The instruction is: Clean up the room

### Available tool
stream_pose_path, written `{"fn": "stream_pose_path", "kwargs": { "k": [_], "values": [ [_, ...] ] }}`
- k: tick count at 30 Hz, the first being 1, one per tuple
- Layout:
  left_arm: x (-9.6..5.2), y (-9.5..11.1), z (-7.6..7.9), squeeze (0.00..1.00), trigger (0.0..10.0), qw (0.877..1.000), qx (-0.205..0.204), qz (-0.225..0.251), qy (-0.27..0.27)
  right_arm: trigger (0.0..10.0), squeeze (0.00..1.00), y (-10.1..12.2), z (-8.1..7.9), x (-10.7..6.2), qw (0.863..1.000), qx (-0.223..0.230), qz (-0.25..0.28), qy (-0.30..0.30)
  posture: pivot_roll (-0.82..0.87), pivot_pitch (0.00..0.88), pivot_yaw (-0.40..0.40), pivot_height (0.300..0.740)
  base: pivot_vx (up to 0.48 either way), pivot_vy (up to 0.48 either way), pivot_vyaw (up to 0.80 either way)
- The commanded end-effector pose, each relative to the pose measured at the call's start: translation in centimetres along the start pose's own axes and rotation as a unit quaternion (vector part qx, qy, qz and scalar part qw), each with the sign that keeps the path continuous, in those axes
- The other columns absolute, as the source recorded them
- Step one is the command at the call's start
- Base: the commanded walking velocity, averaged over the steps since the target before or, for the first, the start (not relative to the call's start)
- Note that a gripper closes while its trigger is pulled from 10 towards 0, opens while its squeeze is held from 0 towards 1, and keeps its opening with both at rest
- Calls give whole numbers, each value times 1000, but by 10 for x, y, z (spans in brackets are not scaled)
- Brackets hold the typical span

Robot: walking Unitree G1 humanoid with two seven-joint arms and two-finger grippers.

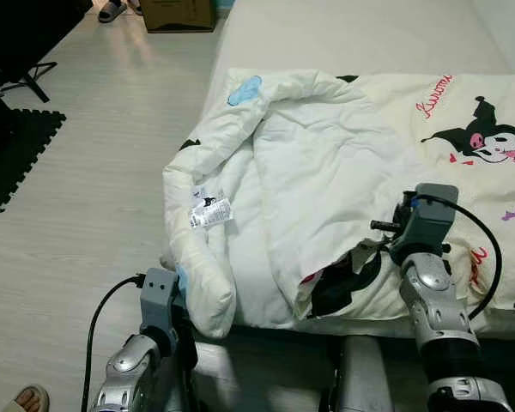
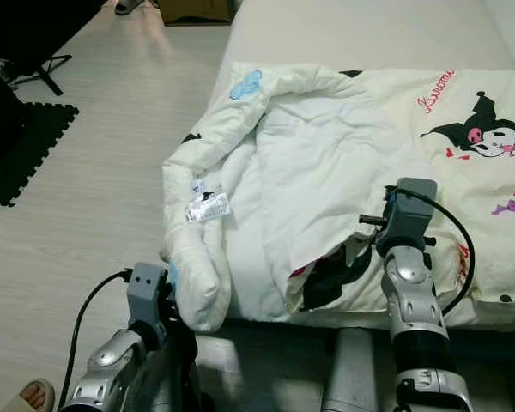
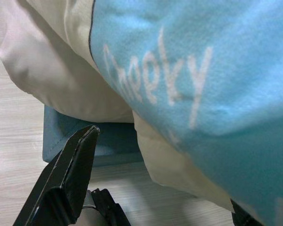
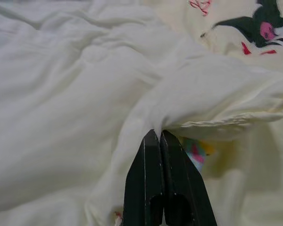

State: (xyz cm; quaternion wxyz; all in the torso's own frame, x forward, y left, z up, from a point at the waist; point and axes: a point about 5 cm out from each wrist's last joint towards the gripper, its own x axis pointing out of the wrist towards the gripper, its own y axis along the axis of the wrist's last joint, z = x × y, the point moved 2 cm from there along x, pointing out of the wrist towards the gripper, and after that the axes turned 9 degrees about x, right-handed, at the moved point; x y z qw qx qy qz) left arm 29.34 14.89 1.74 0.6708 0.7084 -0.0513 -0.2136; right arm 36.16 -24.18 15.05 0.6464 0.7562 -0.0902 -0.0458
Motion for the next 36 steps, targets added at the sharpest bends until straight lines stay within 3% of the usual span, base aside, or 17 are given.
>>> {"fn": "stream_pose_path", "kwargs": {
  "k": [1, 5, 6, 8, 9, 12, 13, 15, 18, 22, 23, 24, 25, 30, 34, 35, 36],
  "values": [
    [-3, -9, 1, 0, 10000, 1000, -13, -11, 5, 0, 0, 2, -17, -3, 998, 32, 13, 51, 115, 242, 42, 522, 0, 0, 0],
    [-2, -8, 1, 0, 10000, 1000, -13, -11, 3, 0, 0, 2, -83, -27, 961, 86, -7, 265, 106, 239, 44, 522, 0, 0, 0],
    [-2, -8, 1, 0, 10000, 1000, -13, -11, 3, 0, 0, 2, -83, -27, 961, 86, -7, 265, 106, 239, 44, 522, 0, 0, 0],
    [-1, -8, 2, 0, 10000, 1000, -13, -11, 2, 0, 0, -7, -122, -59, 909, 92, -48, 405, 103, 238, 44, 522, 0, 0, 0],
    [-1, -8, 2, 0, 10000, 1000, -13, -11, 2, 0, 0, -7, -122, -59, 909, 92, -48, 405, 103, 238, 44, 522, 0, 0, 0],
    [1, -8, 4, 0, 10000, 1000, -15, -10, 2, 0, 0, -41, -158, -115, 820, 56, -140, 553, 98, 233, 38, 522, 0, 0, 0],
    [1, -8, 4, 0, 10000, 1000, -15, -10, 2, 0, 0, -41, -158, -115, 820, 56, -140, 553, 98, 233, 38, 522, 0, 0, 0],
    [2, -7, 4, 0, 10000, 1000, -16, -8, 3, 0, 0, -61, -166, -147, 764, 36, -198, 613, 96, 227, 31, 522, 0, 0, 0],
    [3, -7, 5, 0, 10000, 1000, -18, -7, 4, 0, 0, -78, -166, -172, 716, 2, -243, 654, 95, 224, 28, 522, 0, 0, 0],
    [4, -6, 5, 0, 10000, 1000, -19, -6, 4, 0, 0, -93, -163, -149, 769, -50, -239, 591, 90, 221, 28, 522, 0, 0, 0],
    [5, -6, 5, 0, 10000, 1000, -19, -6, 4, 7294, 0, -94, -162, -144, 779, -61, -235, 578, 90, 221, 28, 522, 0, 0, 0],
    [5, -6, 5, 0, 10000, 1000, -19, -6, 4, 7294, 0, -94, -162, -144, 779, -61, -235, 578, 90, 221, 28, 522, 0, 0, 0],
    [5, -6, 6, 0, 10000, 1000, -19, -6, 4, 10000, 0, -94, -161, -141, 785, -67, -232, 570, 90, 221, 28, 522, 0, 0, 0],
    [8, -5, 7, 0, 10000, 1000, -20, -4, 3, 10000, 27, -83, -159, -122, 824, -22, -226, 520, 86, 210, 24, 522, 0, 0, 0],
    [8, -4, 7, 0, 10000, 1000, -20, -4, 3, 10000, 27, -79, -158, -116, 833, -7, -219, 508, 86, 210, 24, 522, 0, 0, 0],
    [9, -4, 7, 0, 10000, 1000, -21, -3, 4, 10000, 1000, -73, -159, -113, 835, 24, -213, 507, 84, 205, 20, 522, 0, 0, 0],
    [10, -4, 8, 0, 10000, 1000, -22, -3, 4, 10000, 1000, -68, -160, -115, 827, 52, -212, 518, 82, 203, 17, 522, 0, 0, 0]
  ]
}}
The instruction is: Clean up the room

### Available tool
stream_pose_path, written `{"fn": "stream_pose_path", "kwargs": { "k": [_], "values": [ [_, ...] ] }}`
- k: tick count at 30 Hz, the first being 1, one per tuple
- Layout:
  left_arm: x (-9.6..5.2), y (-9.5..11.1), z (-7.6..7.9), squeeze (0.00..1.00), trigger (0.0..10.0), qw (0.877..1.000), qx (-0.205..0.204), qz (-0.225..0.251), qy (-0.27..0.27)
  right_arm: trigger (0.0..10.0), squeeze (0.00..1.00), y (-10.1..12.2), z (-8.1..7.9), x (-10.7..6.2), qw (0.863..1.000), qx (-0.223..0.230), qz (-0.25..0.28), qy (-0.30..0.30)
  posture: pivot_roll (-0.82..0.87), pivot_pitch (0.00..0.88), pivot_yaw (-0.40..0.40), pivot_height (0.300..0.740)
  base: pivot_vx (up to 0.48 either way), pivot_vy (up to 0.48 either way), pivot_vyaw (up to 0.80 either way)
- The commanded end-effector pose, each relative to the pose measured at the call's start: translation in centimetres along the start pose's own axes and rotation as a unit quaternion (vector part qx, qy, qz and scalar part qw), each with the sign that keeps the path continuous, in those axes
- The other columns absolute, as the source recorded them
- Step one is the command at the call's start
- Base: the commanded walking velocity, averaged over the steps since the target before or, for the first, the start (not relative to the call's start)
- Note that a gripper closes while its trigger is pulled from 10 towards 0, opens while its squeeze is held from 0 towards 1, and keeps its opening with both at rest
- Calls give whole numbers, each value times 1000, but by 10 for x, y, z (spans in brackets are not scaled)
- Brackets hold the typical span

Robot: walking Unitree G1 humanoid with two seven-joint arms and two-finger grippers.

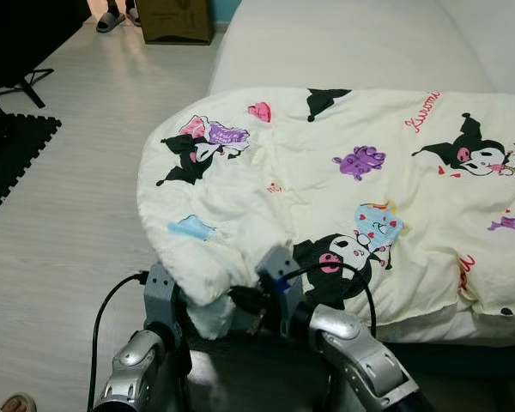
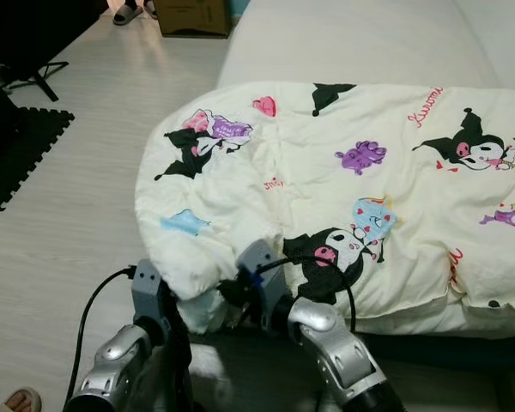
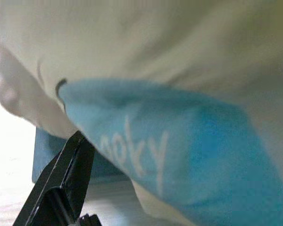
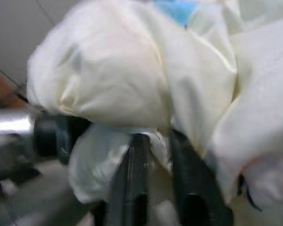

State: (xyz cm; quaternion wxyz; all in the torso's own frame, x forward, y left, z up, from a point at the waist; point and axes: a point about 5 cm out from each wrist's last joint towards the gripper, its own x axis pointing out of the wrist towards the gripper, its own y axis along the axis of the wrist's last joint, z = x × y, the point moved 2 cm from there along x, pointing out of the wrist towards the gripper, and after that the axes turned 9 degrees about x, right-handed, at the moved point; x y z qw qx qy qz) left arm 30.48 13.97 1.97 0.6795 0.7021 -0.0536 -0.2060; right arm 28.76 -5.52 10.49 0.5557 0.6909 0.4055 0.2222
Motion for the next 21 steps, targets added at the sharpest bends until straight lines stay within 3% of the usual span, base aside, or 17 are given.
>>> {"fn": "stream_pose_path", "kwargs": {
  "k": [1, 8, 9, 10, 11, 13, 16, 17, 18, 20, 21],
  "values": [
    [-2, -9, 4, 0, 10000, 1000, -13, -12, 2, 10000, 1000, -1, -6, -1, 999, 36, 6, 30, 82, 202, 15, 522, 0, 0, 0],
    [2, -7, 4, 0, 10000, 1000, -17, -8, 7, 10000, 1000, -13, -25, -15, 990, 30, -56, 122, 75, 167, 0, 522, 0, 0, 0],
    [5, -4, 2, 0, 10000, 1000, -20, -5, 14, 10000, 1000, -13, -24, -31, 985, 32, -76, 152, 69, 140, -10, 522, 0, 0, 0],
    [5, -4, 2, 0, 10000, 1000, -20, -5, 14, 10000, 1000, -13, -24, -31, 985, 32, -76, 152, 69, 140, -10, 522, 0, 0, 0],
    [9, 1, -3, 0, 10000, 999, -23, 0, 25, 10000, 1000, -2, -16, -53, 981, 39, -79, 175, 67, 122, -18, 522, 0, 0, 0],
    [9, 1, -3, 0, 10000, 999, -23, 0, 25, 10000, 1000, -2, -16, -53, 981, 39, -79, 175, 67, 122, -18, 522, 0, 0, 0],
    [11, 4, -11, 0, 10000, 999, -23, -1, 38, 10000, 1000, 31, 6, -71, 987, 47, -7, 151, 61, 102, -19, 522, 0, 0, 0],
    [11, 4, -11, 0, 10000, 999, -23, -1, 38, 10000, 1000, 31, 6, -71, 987, 47, -7, 151, 61, 102, -19, 522, 0, 0, 0],
    [7, 0, -21, 0, 10000, 998, -19, -15, 53, 10000, 624, 68, 45, -85, 992, 48, 105, 53, 58, 92, -15, 522, 0, 0, 0],
    [7, 0, -21, 0, 10000, 998, -19, -15, 53, 10000, 624, 68, 45, -85, 992, 48, 105, 53, 58, 92, -15, 522, 0, 0, 0],
    [6, -3, -24, 0, 10000, 998, -18, -21, 58, 10000, 624, 78, 58, -91, 988, 51, 143, 16, 58, 90, -14, 522, 0, 0, 0]
  ]
}}
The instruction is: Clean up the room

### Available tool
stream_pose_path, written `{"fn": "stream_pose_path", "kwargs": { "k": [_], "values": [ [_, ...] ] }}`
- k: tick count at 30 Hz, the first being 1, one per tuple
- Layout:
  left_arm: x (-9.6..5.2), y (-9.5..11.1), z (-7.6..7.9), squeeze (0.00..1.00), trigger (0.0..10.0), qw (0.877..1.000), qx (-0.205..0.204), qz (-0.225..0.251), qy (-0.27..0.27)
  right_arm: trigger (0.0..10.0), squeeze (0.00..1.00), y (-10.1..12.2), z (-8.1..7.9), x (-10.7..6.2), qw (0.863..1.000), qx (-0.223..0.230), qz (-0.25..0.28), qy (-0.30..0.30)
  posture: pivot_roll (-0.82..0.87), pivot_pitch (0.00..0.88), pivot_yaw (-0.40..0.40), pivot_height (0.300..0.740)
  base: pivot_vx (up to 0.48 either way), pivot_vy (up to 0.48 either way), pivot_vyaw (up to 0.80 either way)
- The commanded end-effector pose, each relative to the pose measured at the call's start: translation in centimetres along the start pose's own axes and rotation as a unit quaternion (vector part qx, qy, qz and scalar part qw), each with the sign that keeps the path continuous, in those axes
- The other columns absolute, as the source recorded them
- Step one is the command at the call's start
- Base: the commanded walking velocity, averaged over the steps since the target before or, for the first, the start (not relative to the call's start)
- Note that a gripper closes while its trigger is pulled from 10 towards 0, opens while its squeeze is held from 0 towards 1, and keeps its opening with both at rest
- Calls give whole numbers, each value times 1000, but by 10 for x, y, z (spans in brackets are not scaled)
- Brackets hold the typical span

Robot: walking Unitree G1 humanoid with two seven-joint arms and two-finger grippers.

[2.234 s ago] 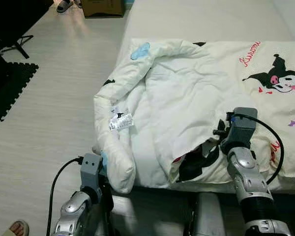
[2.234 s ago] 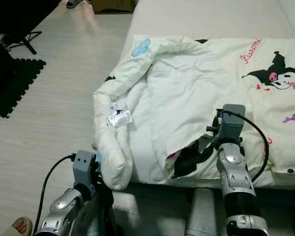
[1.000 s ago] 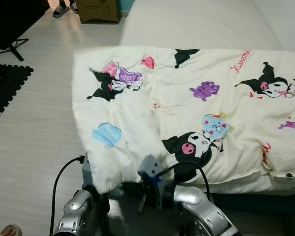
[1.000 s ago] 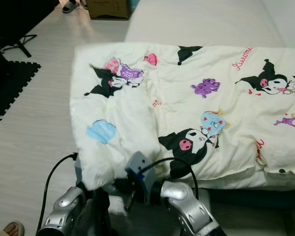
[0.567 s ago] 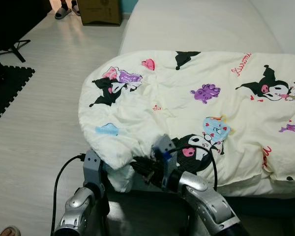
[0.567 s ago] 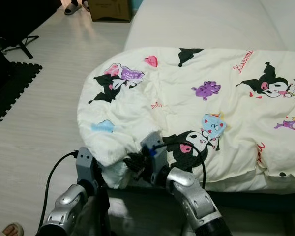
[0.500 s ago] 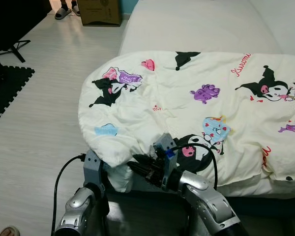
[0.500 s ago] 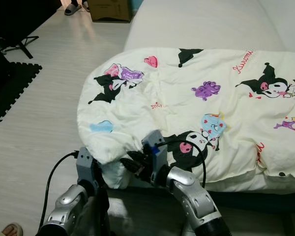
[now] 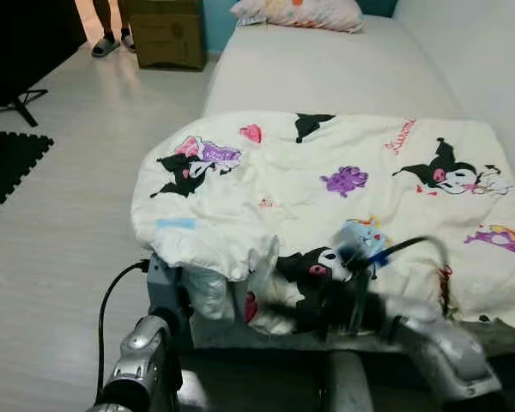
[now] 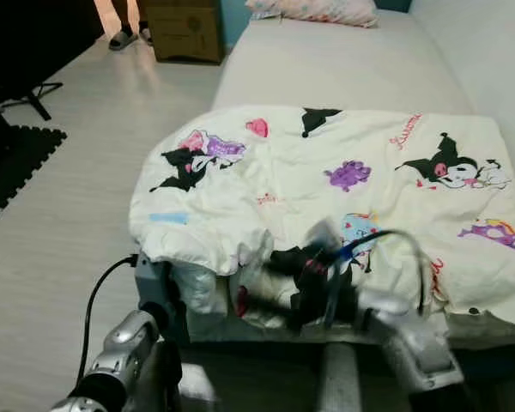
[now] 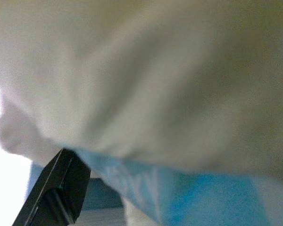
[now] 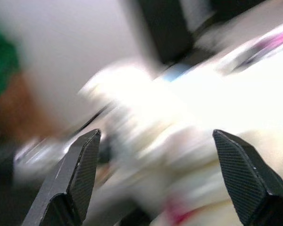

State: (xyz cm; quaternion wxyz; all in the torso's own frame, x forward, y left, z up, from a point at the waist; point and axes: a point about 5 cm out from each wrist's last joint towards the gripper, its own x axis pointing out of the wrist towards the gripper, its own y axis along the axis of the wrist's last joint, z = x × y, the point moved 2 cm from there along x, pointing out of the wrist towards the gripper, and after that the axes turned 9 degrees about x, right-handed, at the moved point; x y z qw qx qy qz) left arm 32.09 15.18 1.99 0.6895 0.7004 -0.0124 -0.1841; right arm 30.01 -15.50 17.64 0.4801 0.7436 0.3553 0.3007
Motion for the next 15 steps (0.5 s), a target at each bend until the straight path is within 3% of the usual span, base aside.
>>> {"fn": "stream_pose_path", "kwargs": {
  "k": [1, 2, 3, 4, 6, 7, 8, 9, 11, 12, 13, 14, 15],
  "values": [
    [-4, -5, -8, 0, 10000, 1000, -2, -9, 15, 10000, 624, 4, 9, -8, 999, 8, 28, -29, 58, 90, -14, 522, 0, 0, 0],
    [-10, -14, -17, 0, 10000, 999, 2, -29, 29, 10000, 0, 29, 46, -23, 981, 19, 114, -158, 60, 88, -3, 522, 0, 0, 0],
    [-10, -14, -17, 0, 10000, 999, 2, -29, 29, 10000, 0, 29, 46, -23, 981, 19, 114, -158, 60, 88, -3, 522, 0, 0, 0],
    [-12, -16, -20, 0, 10000, 999, 4, -35, 33, 10000, 0, 34, 57, -29, 971, 26, 136, -196, 60, 88, -3, 522, 0, 0, 0],
    [-22, -28, -32, 0, 10000, 997, 12, -59, 47, 10000, 0, 51, 90, -63, 922, 45, 208, -324, 69, 89, 8, 522, 0, 0, 0],
    [-27, -33, -38, 0, 10000, 996, 19, -71, 53, 10000, 0, 56, 103, -82, 893, 58, 238, -378, 70, 88, 10, 522, 0, 0, 0],
    [-30, -36, -41, 0, 10000, 995, 23, -78, 56, 10000, 0, 58, 110, -95, 872, 66, 255, -412, 70, 88, 10, 522, 0, 0, 0],
    [-30, -36, -41, 0, 10000, 995, 23, -78, 56, 10000, 0, 58, 110, -95, 872, 66, 255, -412, 70, 88, 10, 522, 0, 0, 0],
    [-44, -46, -56, 0, 10000, 992, 40, -97, 68, 10000, 0, 57, 129, -158, 779, 88, 310, -539, 86, 88, 19, 522, 0, 0, 0],
    [-44, -46, -56, 0, 10000, 992, 40, -97, 68, 10000, 0, 57, 129, -158, 779, 88, 310, -539, 86, 88, 19, 522, 0, 0, 0],
    [-50, -49, -62, 0, 10000, 991, 46, -104, 74, 10000, 0, 55, 132, -183, 740, 97, 330, -578, 92, 90, 22, 522, 0, 0, 0],
    [-53, -51, -65, 0, 10000, 990, 49, -108, 77, 10000, 0, 53, 133, -197, 714, 103, 345, -600, 92, 90, 22, 522, 0, 0, 0],
    [-53, -51, -65, 0, 10000, 990, 49, -108, 77, 10000, 0, 53, 133, -197, 714, 103, 345, -600, 92, 90, 22, 522, 0, 0, 0]
  ]
}}
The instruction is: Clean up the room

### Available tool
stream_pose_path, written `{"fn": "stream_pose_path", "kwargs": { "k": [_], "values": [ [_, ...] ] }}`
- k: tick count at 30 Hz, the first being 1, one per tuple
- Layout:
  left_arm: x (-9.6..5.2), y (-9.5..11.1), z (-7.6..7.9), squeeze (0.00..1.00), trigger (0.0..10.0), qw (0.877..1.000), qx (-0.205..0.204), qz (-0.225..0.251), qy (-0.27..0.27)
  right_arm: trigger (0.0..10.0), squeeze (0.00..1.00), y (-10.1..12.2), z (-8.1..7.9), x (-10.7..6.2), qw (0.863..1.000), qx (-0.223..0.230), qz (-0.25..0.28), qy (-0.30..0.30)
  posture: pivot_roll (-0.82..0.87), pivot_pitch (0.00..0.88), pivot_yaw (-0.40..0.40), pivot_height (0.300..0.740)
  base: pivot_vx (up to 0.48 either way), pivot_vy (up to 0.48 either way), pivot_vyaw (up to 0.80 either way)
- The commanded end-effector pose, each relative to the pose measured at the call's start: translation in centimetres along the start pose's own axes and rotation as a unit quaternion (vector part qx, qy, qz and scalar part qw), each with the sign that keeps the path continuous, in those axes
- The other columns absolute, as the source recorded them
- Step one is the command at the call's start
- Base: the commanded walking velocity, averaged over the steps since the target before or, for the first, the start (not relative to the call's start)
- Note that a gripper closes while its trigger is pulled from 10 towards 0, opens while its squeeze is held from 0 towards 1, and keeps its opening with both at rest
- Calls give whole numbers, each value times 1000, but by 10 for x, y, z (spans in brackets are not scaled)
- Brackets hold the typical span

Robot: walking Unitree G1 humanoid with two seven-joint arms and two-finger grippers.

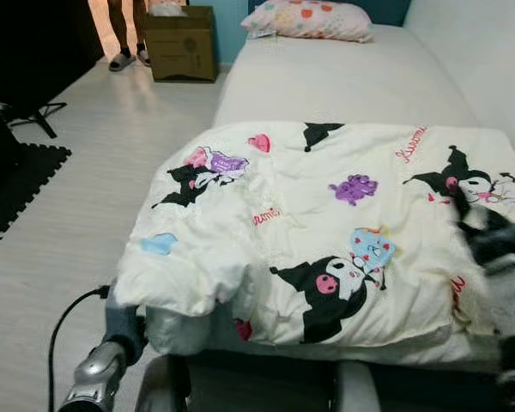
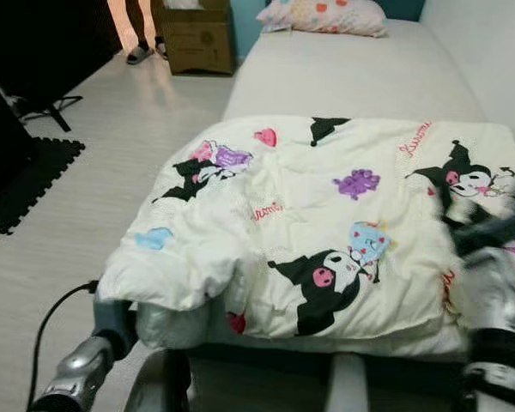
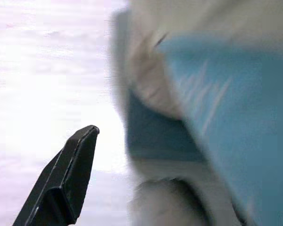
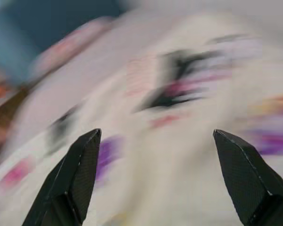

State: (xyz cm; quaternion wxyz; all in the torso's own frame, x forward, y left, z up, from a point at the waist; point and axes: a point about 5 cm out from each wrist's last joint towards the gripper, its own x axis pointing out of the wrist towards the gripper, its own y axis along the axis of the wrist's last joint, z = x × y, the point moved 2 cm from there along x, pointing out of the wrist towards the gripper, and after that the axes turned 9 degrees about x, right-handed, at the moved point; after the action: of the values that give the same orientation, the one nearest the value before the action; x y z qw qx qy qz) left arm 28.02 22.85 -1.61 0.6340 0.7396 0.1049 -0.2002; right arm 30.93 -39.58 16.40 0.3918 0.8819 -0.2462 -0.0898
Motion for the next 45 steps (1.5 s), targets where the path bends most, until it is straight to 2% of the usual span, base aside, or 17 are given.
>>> {"fn": "stream_pose_path", "kwargs": {
  "k": [1, 2, 6, 14, 19, 21, 22, 23, 24, 25, 26, 30, 31, 33, 34, 36, 45],
  "values": [
    [-4, -5, -5, 0, 10000, 1000, 7, -7, 5, 10000, 0, 1, 16, -3, 999, 12, 12, -40, 100, 90, 25, 522, 0, 0, 0],
    [-5, -6, -7, 0, 10000, 1000, 8, -8, 7, 10000, 0, 2, 21, -4, 999, 10, 14, -51, 103, 90, 25, 522, 0, 0, 0],
    [-28, -26, -32, 0, 10000, 995, 86, -38, 15, 10000, 0, 49, 85, -28, 977, -101, 57, -177, 129, 109, 47, 522, 0, 0, 0],
    [-40, -24, -49, 0, 10000, 989, 142, -30, 3, 10000, 0, 65, 124, -49, 929, -250, 8, -273, 115, 142, 62, 522, 0, 0, 0],
    [-32, -10, -41, 0, 10000, 987, 158, -1, -6, 10000, 0, 57, 104, -41, 922, -356, -30, -149, 108, 153, 62, 522, 0, 0, 0],
    [-32, -10, -41, 0, 10000, 987, 158, -1, -6, 10000, 0, 57, 104, -41, 922, -356, -30, -149, 108, 153, 62, 522, 0, 0, 0],
    [-30, -6, -36, 0, 10000, 987, 163, 11, -13, 10000, 0, 39, 89, -39, 888, -449, -87, -51, 102, 155, 65, 522, 0, 0, 0],
    [-28, -4, -34, 0, 10000, 986, 163, 16, -15, 10000, 0, 29, 84, -40, 869, -481, -118, -8, 102, 155, 65, 522, 0, 0, 0],
    [-28, -4, -34, 0, 10000, 986, 163, 16, -15, 10000, 0, 29, 84, -40, 869, -481, -118, -8, 102, 155, 65, 522, 0, 0, 0],
    [-27, -1, -31, 0, 10000, 986, 162, 22, -18, 10000, 0, 19, 79, -44, 835, -526, -157, 42, 98, 164, 64, 522, 0, 0, 0],
    [-27, -1, -31, 0, 10000, 986, 162, 22, -18, 10000, 0, 19, 79, -44, 835, -526, -157, 42, 98, 164, 64, 522, 0, 0, 0],
    [-24, 6, -23, 0, 10000, 985, 163, 39, -31, 10000, 0, 6, 94, -67, 625, -703, -312, 129, 90, 178, 67, 522, 0, 0, 0],
    [-24, 6, -23, 0, 10000, 985, 163, 39, -31, 10000, 0, 6, 94, -67, 625, -703, -312, 129, 90, 178, 67, 522, 0, 0, 0],
    [-23, 7, -20, 0, 10000, 985, 162, 44, -35, 10000, 0, 16, 102, -70, 559, -747, -339, 121, 84, 187, 61, 522, 0, 0, 0],
    [-23, 7, -20, 0, 10000, 985, 162, 44, -35, 10000, 0, 16, 102, -70, 559, -747, -339, 121, 84, 187, 61, 522, 0, 0, 0],
    [-24, 5, -17, 0, 10000, 986, 159, 43, -38, 10000, 0, 22, 104, -67, 520, -778, -334, 113, 81, 193, 55, 522, 0, 0, 0],
    [-27, 0, -11, 0, 10000, 986, 156, 41, -43, 10000, 0, 19, 91, -53, 472, -834, -266, 100, 91, 208, 54, 522, 0, 0, 0]
  ]
}}
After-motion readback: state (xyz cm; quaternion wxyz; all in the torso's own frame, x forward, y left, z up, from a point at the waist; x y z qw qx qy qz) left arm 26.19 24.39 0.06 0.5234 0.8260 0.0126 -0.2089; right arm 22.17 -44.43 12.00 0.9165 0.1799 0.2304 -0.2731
